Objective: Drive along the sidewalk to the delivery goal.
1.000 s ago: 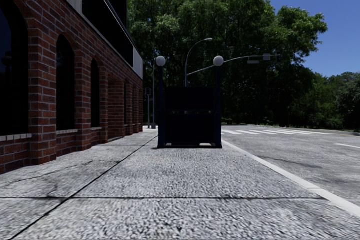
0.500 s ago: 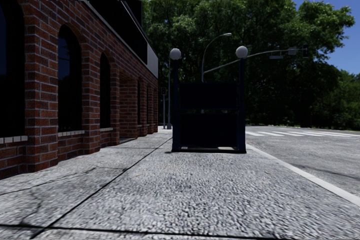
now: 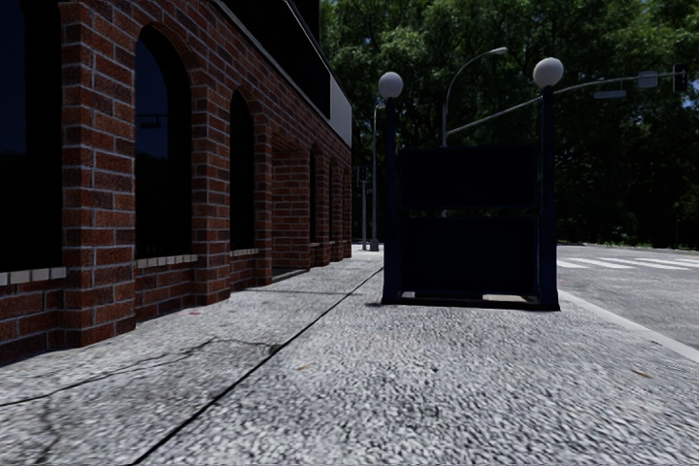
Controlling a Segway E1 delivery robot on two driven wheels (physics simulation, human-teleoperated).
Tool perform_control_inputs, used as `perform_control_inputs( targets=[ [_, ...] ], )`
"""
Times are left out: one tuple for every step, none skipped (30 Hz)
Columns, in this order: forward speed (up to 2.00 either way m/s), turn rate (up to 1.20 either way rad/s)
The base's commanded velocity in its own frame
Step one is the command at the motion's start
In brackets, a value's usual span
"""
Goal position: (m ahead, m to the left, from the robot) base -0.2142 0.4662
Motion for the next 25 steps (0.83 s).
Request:
perform_control_inputs(
  targets=[
    [0.00, 0.00],
    [0.00, 0.00],
    [0.00, 0.00],
    [0.00, 0.00],
    [0.00, 0.00],
    [0.00, 0.00],
    [0.00, 0.00],
    [0.00, 0.00],
    [0.00, 0.00],
    [0.00, 0.00],
    [0.00, 0.00],
    [0.00, 0.00],
    [0.00, 0.00],
    [0.00, 0.00],
    [0.00, 0.00],
    [0.00, 0.00],
    [0.00, 0.00],
    [0.00, 0.00],
    [0.00, 0.00],
    [0.00, 0.00],
    [0.00, 0.00],
    [0.00, 0.00],
    [0.00, 0.00],
    [0.00, 0.00],
    [0.00, 0.00]
  ],
)
